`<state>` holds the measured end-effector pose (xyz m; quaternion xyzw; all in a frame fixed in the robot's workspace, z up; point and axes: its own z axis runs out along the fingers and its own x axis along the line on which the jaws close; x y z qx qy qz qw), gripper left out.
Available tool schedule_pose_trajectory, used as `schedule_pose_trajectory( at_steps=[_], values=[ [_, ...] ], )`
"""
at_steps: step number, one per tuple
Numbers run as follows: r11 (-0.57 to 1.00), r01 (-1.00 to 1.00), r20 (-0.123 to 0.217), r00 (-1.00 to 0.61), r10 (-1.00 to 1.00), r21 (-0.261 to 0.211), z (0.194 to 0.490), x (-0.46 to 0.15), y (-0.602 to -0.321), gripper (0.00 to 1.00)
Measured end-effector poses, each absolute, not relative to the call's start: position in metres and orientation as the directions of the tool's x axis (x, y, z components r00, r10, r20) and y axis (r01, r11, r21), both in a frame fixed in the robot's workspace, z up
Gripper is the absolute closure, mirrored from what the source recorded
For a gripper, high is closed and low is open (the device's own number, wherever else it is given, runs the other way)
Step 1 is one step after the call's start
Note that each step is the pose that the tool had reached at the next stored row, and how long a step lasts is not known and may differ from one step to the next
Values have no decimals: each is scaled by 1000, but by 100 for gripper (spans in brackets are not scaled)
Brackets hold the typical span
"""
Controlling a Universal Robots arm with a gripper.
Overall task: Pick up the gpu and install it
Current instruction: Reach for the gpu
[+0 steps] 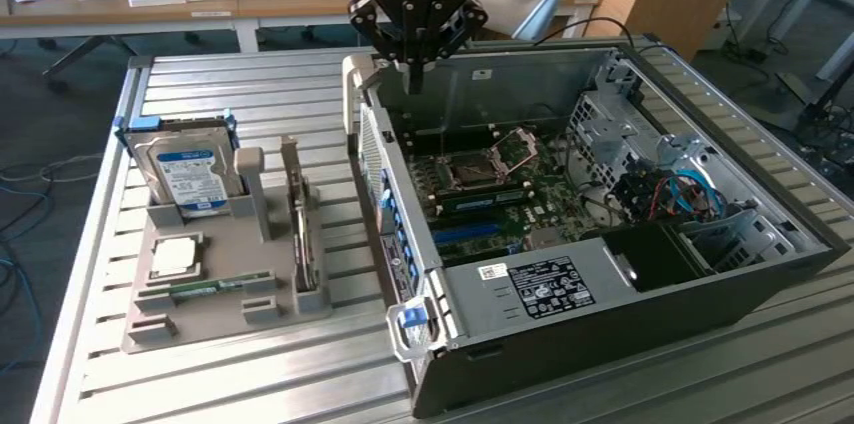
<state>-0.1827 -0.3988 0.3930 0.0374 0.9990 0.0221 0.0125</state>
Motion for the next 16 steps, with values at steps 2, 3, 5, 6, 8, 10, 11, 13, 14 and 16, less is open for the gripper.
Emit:
schedule_pose_trajectory(
  at_steps=[2,3,5,6,8,10,11,13,14,16],
  values=[
    [996,74,-23,-997,75,45,393,-187,-399,89],
    [996,74,-23,-997,75,45,393,-189,-399,89],
    [996,74,-23,-997,75,45,393,-194,-399,89],
    [996,74,-23,-997,75,45,393,-196,-398,89],
    [996,74,-23,-997,75,45,393,-200,-398,89],
    [996,74,-23,-997,75,45,393,-204,-398,89],
    [996,74,-23,-997,75,45,393,-207,-398,89],
    [996,74,-23,-997,75,45,393,-211,-398,89],
    [996,74,-23,-997,75,45,393,-213,-398,89],
    [996,74,-23,-997,75,45,393,-217,-398,89]
  ],
)
